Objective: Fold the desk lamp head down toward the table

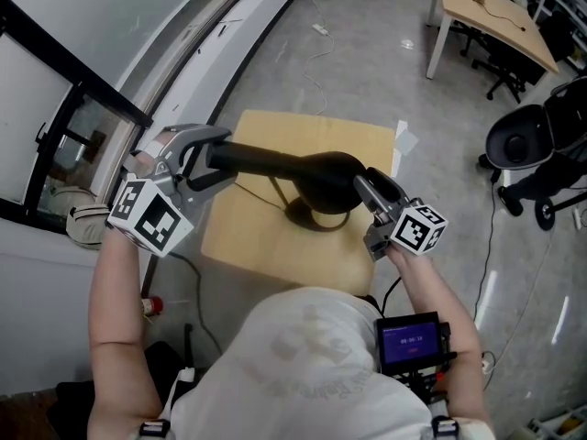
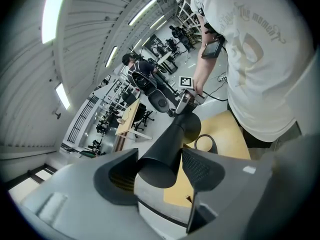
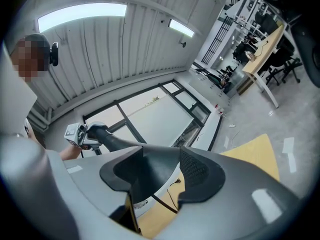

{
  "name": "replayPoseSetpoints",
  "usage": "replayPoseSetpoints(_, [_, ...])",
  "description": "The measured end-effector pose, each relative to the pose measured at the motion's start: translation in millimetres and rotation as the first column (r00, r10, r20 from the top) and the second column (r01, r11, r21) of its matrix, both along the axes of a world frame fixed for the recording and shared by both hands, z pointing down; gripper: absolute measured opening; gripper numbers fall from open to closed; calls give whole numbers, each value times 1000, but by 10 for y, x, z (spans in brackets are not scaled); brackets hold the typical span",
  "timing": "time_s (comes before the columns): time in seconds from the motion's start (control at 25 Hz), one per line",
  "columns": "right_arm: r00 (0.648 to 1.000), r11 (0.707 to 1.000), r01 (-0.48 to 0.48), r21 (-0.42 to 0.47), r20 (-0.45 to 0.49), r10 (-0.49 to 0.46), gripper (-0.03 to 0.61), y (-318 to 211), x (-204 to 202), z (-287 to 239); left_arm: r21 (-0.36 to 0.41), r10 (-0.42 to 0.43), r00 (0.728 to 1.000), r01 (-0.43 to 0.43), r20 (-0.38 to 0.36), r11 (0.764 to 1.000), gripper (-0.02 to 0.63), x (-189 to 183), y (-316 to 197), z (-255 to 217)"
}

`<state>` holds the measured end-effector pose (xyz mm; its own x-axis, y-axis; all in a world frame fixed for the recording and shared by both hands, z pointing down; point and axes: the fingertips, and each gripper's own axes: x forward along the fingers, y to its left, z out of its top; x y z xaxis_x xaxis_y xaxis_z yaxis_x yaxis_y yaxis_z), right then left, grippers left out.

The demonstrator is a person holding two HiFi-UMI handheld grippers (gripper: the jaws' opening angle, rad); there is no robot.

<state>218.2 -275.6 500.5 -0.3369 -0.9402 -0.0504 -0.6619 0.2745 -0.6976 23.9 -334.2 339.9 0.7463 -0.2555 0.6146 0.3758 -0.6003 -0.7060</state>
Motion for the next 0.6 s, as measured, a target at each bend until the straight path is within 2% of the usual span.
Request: replayPoseSetpoints(0.6, [996, 998, 62, -20, 72, -61, 242, -58, -152, 188, 41, -22, 998, 19, 60, 999, 282, 56, 49, -40])
